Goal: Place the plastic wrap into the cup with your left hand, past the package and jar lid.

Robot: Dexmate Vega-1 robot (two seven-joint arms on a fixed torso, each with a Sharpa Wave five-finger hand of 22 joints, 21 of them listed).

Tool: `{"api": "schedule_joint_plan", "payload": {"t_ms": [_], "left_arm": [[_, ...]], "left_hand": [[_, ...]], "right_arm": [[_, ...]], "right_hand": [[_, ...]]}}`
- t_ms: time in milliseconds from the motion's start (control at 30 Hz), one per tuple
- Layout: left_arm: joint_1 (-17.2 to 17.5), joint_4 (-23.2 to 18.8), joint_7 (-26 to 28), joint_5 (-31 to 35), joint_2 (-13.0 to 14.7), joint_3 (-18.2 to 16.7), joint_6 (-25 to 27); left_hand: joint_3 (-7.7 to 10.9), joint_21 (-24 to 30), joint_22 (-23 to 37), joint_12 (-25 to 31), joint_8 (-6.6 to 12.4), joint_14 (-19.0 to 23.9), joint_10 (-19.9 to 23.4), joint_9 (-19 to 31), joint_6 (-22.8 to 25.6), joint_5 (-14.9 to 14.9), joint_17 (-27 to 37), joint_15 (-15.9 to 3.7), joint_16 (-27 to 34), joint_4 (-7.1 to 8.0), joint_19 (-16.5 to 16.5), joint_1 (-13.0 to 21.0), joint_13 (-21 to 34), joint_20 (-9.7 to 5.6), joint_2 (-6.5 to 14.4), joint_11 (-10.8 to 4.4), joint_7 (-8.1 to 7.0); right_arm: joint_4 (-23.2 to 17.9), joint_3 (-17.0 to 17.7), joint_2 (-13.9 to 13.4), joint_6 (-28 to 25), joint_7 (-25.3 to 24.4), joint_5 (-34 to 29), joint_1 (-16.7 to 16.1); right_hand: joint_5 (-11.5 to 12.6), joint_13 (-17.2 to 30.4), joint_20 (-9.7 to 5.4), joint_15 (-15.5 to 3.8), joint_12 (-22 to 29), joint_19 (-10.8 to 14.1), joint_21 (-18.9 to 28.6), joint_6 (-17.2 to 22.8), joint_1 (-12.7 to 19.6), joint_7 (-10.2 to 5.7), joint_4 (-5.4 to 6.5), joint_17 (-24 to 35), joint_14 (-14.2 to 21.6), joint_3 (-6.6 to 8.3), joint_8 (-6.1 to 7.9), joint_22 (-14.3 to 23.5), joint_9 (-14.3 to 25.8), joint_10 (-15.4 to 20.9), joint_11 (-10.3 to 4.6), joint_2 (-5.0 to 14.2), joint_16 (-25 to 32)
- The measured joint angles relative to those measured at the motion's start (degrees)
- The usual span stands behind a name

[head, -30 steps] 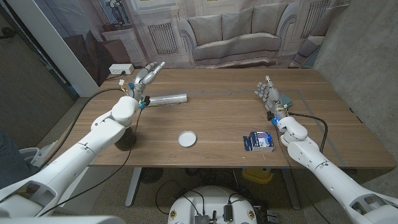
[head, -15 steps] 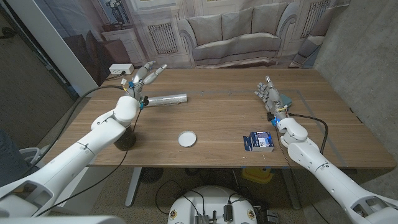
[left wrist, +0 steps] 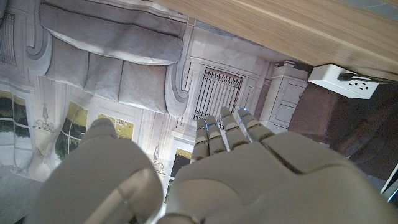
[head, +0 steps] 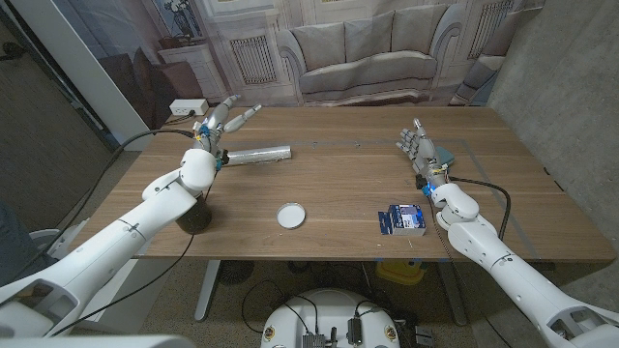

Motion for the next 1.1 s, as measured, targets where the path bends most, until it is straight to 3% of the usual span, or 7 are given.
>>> {"api": "schedule_joint_plan", "payload": {"t_ms": [1100], "left_arm": [[-1.10, -2.44, 0.77, 10.63, 2.05, 3.36, 9.18]], "left_hand": [[-0.24, -0.36, -0.01, 0.00, -0.01, 0.62, 0.91, 0.00, 1.42, 0.45, -0.01, 0.00, -0.44, -0.23, -0.01, 1.27, -0.02, 0.00, 0.24, -0.92, -0.20]], "right_arm": [[-1.90, 0.34, -0.02, -0.45, -1.96, -0.24, -0.81]], "right_hand": [[-0.44, 0.00, 0.11, 0.31, 0.00, 0.50, -0.85, 0.31, 0.00, -0.31, -0.32, -0.02, 0.30, -0.32, 0.00, 0.00, 0.00, 0.00, 0.00, 0.00, 0.00]]}}
